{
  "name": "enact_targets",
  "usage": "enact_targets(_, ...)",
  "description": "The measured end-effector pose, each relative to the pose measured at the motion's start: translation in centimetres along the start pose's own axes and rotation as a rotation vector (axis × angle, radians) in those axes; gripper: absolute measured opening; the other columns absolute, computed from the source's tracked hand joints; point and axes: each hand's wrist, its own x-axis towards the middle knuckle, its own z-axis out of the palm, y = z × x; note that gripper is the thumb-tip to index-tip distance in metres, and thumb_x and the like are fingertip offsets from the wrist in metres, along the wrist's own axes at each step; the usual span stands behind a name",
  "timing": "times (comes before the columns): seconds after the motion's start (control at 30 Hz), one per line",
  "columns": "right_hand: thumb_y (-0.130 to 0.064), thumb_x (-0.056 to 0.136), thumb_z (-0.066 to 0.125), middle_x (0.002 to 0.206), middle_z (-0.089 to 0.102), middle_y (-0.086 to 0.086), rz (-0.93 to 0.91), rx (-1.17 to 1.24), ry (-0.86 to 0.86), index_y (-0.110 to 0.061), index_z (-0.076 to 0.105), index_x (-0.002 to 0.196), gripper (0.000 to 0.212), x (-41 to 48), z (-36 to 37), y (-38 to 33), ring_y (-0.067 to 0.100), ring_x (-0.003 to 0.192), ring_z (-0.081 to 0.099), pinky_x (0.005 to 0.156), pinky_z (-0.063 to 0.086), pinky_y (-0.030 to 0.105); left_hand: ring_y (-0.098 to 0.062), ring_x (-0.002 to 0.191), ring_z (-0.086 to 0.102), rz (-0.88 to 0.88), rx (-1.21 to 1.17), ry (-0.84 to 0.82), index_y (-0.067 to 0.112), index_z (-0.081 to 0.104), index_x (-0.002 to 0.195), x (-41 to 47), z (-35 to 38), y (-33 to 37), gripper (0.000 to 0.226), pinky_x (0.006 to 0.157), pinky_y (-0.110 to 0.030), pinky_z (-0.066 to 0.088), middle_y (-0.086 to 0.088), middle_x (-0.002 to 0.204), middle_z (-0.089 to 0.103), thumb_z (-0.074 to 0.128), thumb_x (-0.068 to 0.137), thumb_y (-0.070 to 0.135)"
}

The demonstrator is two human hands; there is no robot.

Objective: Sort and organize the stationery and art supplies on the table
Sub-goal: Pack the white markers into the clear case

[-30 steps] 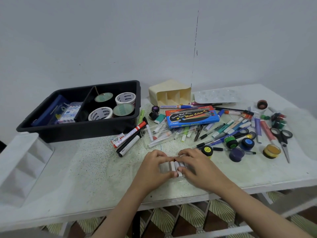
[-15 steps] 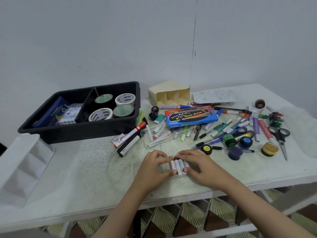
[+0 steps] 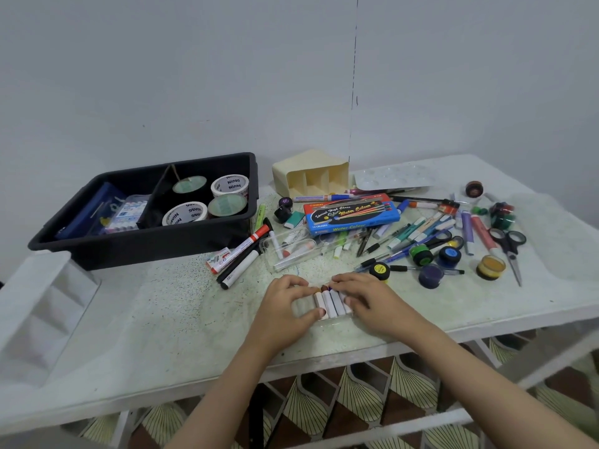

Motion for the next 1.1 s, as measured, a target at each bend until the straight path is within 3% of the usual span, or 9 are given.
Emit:
enact_targets(0.13, -0.007, 0.092, 0.050, 0.135, 0.053, -0.004, -0.017, -0.017, 0.053, -0.017, 0.061, 0.125, 0.035, -0.5, -0.1, -0.7, 0.011, 0.126, 0.044, 0.106, 0.032, 0.021, 0.000, 0.105, 0.037, 0.070, 0.119, 0.010, 0.024, 0.068, 0.113, 0.0, -0.2, 0.3, 0.036, 0.088, -0.010, 0.026, 0.016, 0.109, 0.048, 0.071, 0.080, 0.036)
enact_targets(0.27, -0.007, 0.092, 0.050, 0.130, 0.058, -0.002, -0.063, -0.054, 0.126, -0.017, 0.063, 0.123, 0.035, -1.9, -0.7, -1.0, 0.011, 0.122, 0.049, 0.101, 0.028, 0.010, -0.009, 0.104, 0.045, 0.136, 0.203, 0.028, 0.016, 0.071, 0.109, 0.1, -0.2, 0.8, 0.035, 0.093, -0.026, 0.036, 0.008, 0.107, 0.055, 0.056, 0.082, 0.034)
enact_targets(0.37, -0.007, 0.092, 0.051, 0.120, 0.061, -0.006, -0.051, -0.014, 0.190, -0.017, 0.065, 0.119, 0.032, -3.1, -2.1, -0.9, 0.001, 0.110, 0.052, 0.092, 0.029, 0.000, -0.009, 0.101, 0.045, 0.141, 0.195, 0.067, 0.016, 0.070, 0.108, 0.5, 0.3, 1.3, 0.026, 0.088, -0.022, 0.032, 0.007, 0.103, 0.056, 0.057, 0.087, 0.023)
enact_targets(0.47, -0.009, 0.093, 0.052, 0.111, 0.064, -0.010, -0.012, -0.017, 0.242, -0.021, 0.065, 0.118, 0.030, -3.9, -4.0, 0.1, -0.004, 0.097, 0.052, 0.082, 0.038, 0.005, -0.004, 0.097, 0.044, 0.162, 0.172, 0.098, 0.016, 0.070, 0.107, 1.3, 1.0, 2.1, 0.022, 0.086, -0.017, 0.030, 0.009, 0.100, 0.056, 0.061, 0.087, 0.015)
enact_targets(0.6, -0.015, 0.093, 0.053, 0.101, 0.059, -0.015, 0.092, -0.105, 0.299, -0.021, 0.066, 0.116, 0.027, -4.3, -7.3, 3.3, -0.006, 0.087, 0.051, 0.073, 0.036, 0.007, -0.007, 0.097, 0.048, 0.184, 0.127, 0.089, 0.016, 0.070, 0.105, 3.7, 2.3, 3.7, 0.022, 0.084, -0.018, 0.032, 0.009, 0.099, 0.057, 0.063, 0.085, 0.011)
enact_targets(0.8, -0.017, 0.090, 0.055, 0.105, 0.065, 0.002, 0.345, -0.315, 0.414, -0.016, 0.070, 0.108, 0.024, -3.7, -13.2, 10.7, 0.024, 0.101, 0.057, 0.078, 0.041, 0.031, -0.005, 0.101, 0.043, 0.230, 0.096, 0.055, 0.021, 0.068, 0.111, 9.1, 5.7, 7.8, 0.024, 0.085, -0.016, 0.029, 0.009, 0.104, 0.059, 0.060, 0.089, 0.017)
enact_targets(0.93, -0.021, 0.090, 0.052, 0.094, 0.066, 0.003, 0.445, -0.462, 0.383, -0.020, 0.071, 0.104, 0.024, -2.6, -17.2, 15.6, 0.023, 0.087, 0.056, 0.067, 0.039, 0.031, -0.011, 0.107, 0.046, 0.267, 0.098, -0.003, 0.020, 0.066, 0.114, 13.0, 8.8, 10.7, 0.025, 0.085, -0.013, 0.026, 0.006, 0.109, 0.061, 0.057, 0.090, 0.020)
enact_targets(1.1, -0.020, 0.088, 0.049, 0.103, 0.066, 0.002, 0.478, -0.541, 0.320, -0.021, 0.069, 0.110, 0.030, -0.1, -20.7, 19.9, 0.024, 0.095, 0.055, 0.074, 0.039, 0.032, -0.010, 0.114, 0.044, 0.234, 0.078, -0.074, 0.021, 0.064, 0.119, 17.5, 12.3, 13.8, 0.028, 0.096, -0.019, 0.031, 0.005, 0.116, 0.061, 0.055, 0.092, 0.019)
